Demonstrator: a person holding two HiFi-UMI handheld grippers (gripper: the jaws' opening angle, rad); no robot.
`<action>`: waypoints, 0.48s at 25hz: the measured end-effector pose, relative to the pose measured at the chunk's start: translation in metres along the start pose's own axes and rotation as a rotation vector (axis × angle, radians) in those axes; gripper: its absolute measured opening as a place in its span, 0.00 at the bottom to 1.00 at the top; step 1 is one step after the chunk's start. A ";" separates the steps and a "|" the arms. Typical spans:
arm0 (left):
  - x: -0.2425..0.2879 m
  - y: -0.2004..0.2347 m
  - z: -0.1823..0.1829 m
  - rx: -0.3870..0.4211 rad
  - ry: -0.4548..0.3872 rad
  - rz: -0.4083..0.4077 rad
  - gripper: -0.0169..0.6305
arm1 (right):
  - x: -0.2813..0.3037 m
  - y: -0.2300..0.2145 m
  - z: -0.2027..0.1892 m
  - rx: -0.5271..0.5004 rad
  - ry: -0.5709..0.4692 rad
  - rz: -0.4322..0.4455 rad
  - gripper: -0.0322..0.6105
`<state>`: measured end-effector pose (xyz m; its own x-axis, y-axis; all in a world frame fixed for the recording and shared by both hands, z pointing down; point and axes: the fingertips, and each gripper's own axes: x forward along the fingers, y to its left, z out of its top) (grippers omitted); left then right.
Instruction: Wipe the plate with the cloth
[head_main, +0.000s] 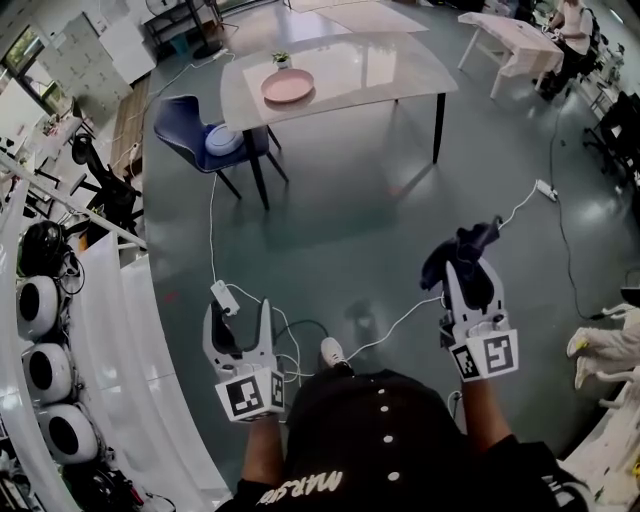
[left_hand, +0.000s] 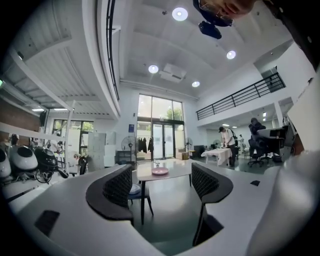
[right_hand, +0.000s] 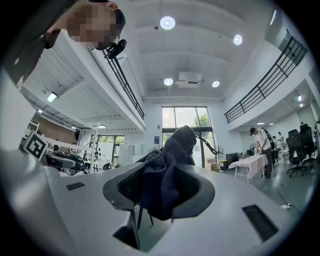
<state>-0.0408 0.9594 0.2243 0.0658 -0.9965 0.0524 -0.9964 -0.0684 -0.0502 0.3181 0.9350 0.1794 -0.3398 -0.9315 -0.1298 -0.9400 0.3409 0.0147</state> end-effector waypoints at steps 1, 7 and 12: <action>0.007 0.005 0.002 -0.003 -0.003 0.000 0.59 | 0.008 0.002 0.001 -0.001 -0.003 -0.002 0.27; 0.043 0.037 0.006 -0.018 -0.023 -0.023 0.60 | 0.052 0.016 0.000 -0.006 -0.017 -0.016 0.27; 0.068 0.052 0.006 -0.023 -0.022 -0.061 0.62 | 0.074 0.030 -0.004 -0.012 -0.013 -0.020 0.27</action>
<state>-0.0874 0.8883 0.2189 0.1276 -0.9913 0.0331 -0.9914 -0.1284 -0.0250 0.2643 0.8755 0.1743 -0.3209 -0.9363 -0.1429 -0.9468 0.3209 0.0241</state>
